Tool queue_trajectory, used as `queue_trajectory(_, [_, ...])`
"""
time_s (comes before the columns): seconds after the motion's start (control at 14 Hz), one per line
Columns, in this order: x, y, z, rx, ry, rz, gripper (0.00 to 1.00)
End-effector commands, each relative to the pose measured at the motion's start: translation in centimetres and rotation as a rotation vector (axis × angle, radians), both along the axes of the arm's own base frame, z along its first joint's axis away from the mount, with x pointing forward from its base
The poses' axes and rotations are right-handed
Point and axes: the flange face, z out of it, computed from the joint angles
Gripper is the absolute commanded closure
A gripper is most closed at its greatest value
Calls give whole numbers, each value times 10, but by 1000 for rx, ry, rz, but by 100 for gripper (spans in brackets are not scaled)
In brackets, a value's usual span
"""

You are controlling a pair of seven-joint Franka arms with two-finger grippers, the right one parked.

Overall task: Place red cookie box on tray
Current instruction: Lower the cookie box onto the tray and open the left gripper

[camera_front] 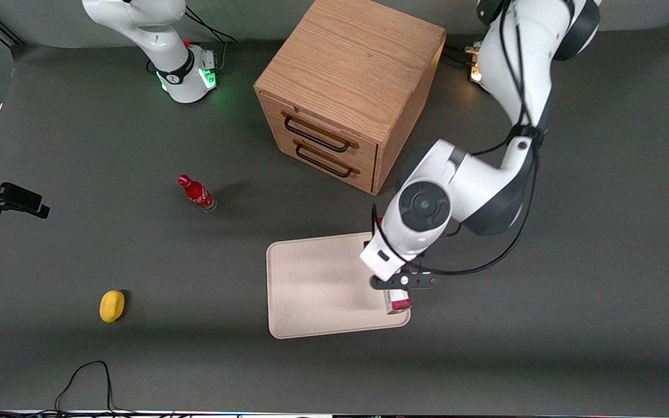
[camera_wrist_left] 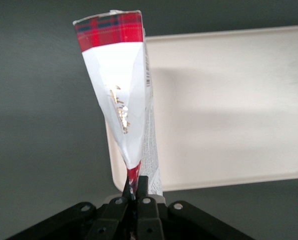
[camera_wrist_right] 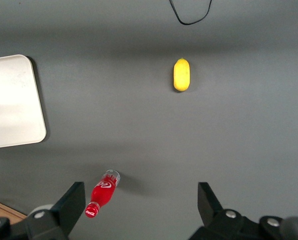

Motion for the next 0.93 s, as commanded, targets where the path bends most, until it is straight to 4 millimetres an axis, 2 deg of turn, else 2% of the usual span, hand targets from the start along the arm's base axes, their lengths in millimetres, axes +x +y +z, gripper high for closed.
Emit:
queue_trajectory(0.0, [-6, -6, -32, 30, -11, -21, 100])
queue_trajectory(0.14, [-5, -3, -60, 57, -1, -29, 100])
queue_trajectory(0.21, [-4, -1, -67, 61, 2, -35, 100])
queue_trajectory(0.57, [-3, 3, -83, 69, 10, -52, 100])
queue_trajectory(0.64, [-2, 4, -84, 69, 11, -52, 72])
queue_trajectory(0.71, [-3, 2, -82, 72, 7, -54, 31])
queue_trajectory(0.79, [-3, 3, -75, 87, 6, -53, 18])
queue_trajectory(0.86, [-4, 6, -62, 94, 7, -49, 0])
